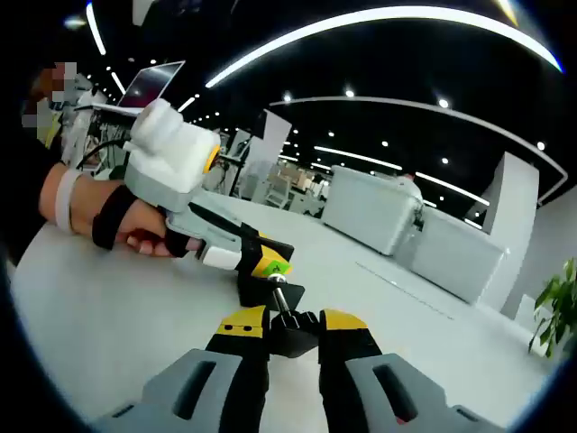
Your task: Clamp the fixed fixture on the desktop, loosen the retaining clip, secure it to the edge of the desk, and tighten the retaining clip.
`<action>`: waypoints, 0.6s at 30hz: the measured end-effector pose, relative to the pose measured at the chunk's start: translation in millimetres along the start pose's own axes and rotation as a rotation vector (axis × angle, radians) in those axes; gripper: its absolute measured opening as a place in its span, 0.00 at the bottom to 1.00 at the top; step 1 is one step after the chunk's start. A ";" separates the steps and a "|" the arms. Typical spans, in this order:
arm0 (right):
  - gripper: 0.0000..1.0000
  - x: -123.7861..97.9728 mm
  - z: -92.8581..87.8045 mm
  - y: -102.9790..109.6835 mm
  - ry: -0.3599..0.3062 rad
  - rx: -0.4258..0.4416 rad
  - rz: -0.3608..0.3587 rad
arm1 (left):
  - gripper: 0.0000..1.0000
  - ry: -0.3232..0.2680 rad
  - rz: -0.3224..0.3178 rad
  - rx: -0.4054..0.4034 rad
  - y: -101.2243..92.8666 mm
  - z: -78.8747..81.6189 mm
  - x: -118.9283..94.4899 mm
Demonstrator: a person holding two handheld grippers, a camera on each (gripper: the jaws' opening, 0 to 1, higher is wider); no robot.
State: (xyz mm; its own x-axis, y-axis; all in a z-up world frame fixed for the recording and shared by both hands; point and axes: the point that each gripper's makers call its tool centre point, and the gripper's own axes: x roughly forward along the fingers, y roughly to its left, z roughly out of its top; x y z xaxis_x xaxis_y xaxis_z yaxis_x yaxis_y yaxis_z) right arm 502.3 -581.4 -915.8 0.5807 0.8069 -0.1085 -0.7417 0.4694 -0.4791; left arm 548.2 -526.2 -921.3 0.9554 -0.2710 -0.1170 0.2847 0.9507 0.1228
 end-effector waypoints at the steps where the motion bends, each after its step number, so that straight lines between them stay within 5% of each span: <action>1: 0.18 0.0 -0.9 0.0 0.000 -0.047 -0.005 | 0.05 -0.002 -0.001 0.000 -0.2 0.4 0.0; 4: 0.18 1.0 0.7 2.8 -0.004 -0.228 -0.015 | 0.05 -0.001 0.000 -0.002 -0.2 0.2 -0.1; 8: 0.19 0.2 2.3 4.2 -0.001 -0.359 -0.034 | 0.05 0.000 0.002 -0.003 0.2 -0.2 -0.1; 15: 0.21 0.5 -0.6 -2.4 -0.006 -0.325 -0.013 | 0.05 0.003 0.004 -0.005 0.8 -0.6 0.1; 18: 0.34 2.9 -0.3 2.4 0.001 -0.078 0.046 | 0.06 0.006 0.005 -0.004 1.0 -1.2 0.2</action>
State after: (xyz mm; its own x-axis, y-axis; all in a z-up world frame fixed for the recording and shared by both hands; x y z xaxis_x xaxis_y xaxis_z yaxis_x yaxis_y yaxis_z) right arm 502.3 -578.1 -917.6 0.5472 0.8264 -0.1326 -0.7392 0.4029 -0.5397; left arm 548.6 -525.2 -922.4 0.9564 -0.2652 -0.1222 0.2794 0.9527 0.1196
